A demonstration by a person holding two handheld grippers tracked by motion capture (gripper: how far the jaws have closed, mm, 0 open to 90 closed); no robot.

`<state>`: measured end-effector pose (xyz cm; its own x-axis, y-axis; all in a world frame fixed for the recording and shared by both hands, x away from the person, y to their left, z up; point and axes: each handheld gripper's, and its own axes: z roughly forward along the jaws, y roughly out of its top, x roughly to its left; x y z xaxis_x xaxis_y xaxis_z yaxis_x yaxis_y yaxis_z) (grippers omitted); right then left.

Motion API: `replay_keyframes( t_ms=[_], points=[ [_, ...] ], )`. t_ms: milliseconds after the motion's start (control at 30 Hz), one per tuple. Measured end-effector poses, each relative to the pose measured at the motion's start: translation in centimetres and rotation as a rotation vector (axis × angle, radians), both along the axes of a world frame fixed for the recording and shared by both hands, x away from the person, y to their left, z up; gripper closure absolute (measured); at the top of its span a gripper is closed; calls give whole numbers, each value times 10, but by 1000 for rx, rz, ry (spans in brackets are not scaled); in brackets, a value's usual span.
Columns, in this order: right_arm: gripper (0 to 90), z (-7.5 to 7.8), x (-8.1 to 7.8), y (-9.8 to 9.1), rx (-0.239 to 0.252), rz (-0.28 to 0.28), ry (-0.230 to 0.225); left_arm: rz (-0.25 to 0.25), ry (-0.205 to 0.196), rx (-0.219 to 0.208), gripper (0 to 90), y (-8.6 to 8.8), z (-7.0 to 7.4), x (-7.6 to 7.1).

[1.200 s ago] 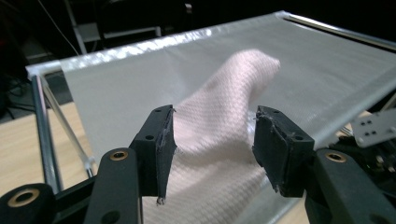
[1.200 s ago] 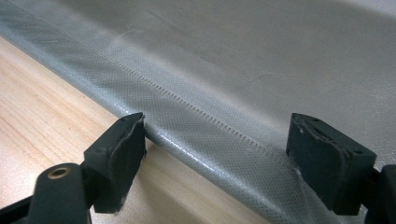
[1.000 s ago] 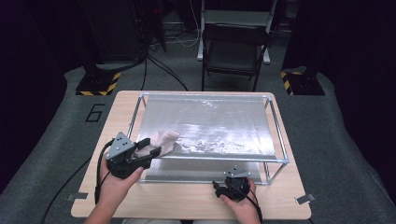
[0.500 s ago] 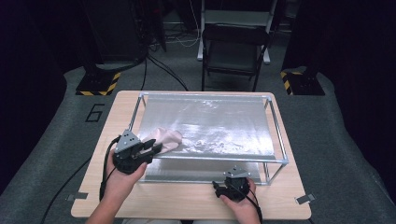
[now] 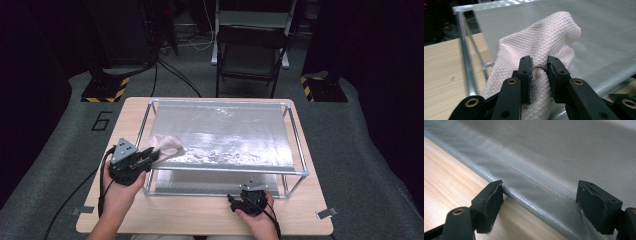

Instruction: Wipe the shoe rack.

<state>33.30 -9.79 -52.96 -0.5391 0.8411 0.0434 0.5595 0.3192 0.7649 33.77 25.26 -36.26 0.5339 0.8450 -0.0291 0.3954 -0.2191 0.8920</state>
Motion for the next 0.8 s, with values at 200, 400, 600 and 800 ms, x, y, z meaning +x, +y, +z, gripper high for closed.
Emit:
replay_keyframes(
  t_ms=[200,400,600,800],
  points=[
    [216,0,1,-1,-17,5,-2,-57,-16,21,732,-22,-1,0],
    [216,0,1,0,-7,9,3,5,-15,16,732,-2,0,0],
    [215,0,1,0,-17,1,-5,55,-4,-3,733,17,0,-1],
    [215,0,0,0,-2,-1,0,-26,-19,-1,732,-17,-2,-3]
  ],
)
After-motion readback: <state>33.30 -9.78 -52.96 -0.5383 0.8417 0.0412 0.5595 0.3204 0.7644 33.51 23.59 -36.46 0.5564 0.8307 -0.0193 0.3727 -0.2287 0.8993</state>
